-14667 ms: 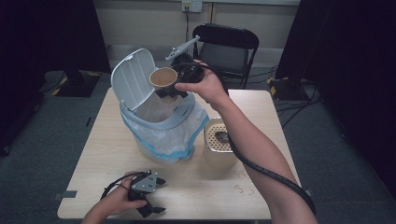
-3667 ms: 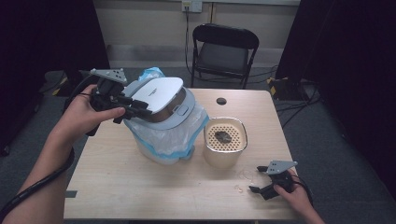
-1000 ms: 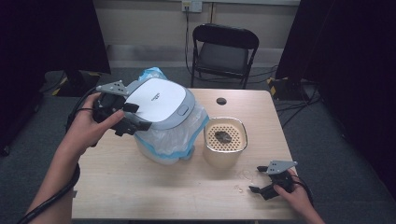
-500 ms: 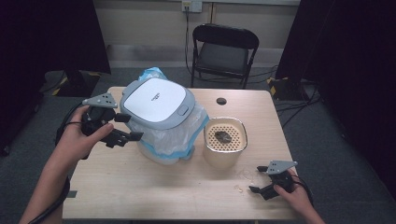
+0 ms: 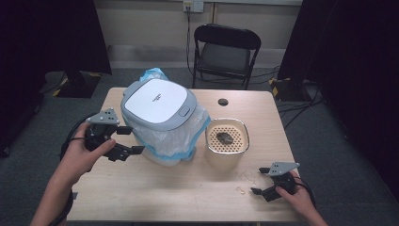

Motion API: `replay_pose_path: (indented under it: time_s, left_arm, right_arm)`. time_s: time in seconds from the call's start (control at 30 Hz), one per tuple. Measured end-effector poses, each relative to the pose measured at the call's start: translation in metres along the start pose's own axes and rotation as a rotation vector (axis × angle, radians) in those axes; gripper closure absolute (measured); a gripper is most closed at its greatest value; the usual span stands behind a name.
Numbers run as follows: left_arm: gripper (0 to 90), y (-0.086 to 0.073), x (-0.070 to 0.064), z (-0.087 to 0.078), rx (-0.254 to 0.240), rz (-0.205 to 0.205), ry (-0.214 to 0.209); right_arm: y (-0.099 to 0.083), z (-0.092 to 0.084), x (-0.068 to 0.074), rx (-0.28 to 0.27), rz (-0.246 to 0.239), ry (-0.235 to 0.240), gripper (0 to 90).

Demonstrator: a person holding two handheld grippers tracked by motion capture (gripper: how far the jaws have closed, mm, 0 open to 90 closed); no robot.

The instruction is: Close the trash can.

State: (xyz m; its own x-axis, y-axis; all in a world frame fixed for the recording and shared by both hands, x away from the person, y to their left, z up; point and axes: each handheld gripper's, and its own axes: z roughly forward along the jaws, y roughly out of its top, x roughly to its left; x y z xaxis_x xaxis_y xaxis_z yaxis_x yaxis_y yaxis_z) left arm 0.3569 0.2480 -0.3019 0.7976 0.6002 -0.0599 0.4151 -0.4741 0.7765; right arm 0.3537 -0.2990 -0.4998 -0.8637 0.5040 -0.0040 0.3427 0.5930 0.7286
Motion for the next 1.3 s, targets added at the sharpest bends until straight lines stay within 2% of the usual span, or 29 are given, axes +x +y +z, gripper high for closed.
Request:
replay_pose_path:
  time_s: [0.23,0.57,0.87,0.97,1.3]
  left_arm:
    - [17.2,-0.022,0.000,0.005,-0.005,-0.021,-0.007]
    - [17.1,-0.047,-0.003,0.019,0.012,-0.026,-0.024]
    - [17.0,-0.068,-0.010,0.040,0.015,-0.030,-0.050]
    - [17.0,-0.076,-0.012,0.048,0.000,-0.029,-0.060]
    - [17.0,-0.096,-0.020,0.072,0.014,-0.015,-0.091]
  right_arm:
    - [0.000,0.000,0.000,0.000,0.000,0.000,11.7]
    - [0.000,0.000,0.000,0.000,0.000,0.000,11.7]
    - [0.000,0.000,0.000,0.000,0.000,0.000,11.7]
    - [0.000,0.000,0.000,-0.001,-0.002,0.000,11.7]
    - [0.000,0.000,0.000,-0.001,-0.002,0.000,11.7]
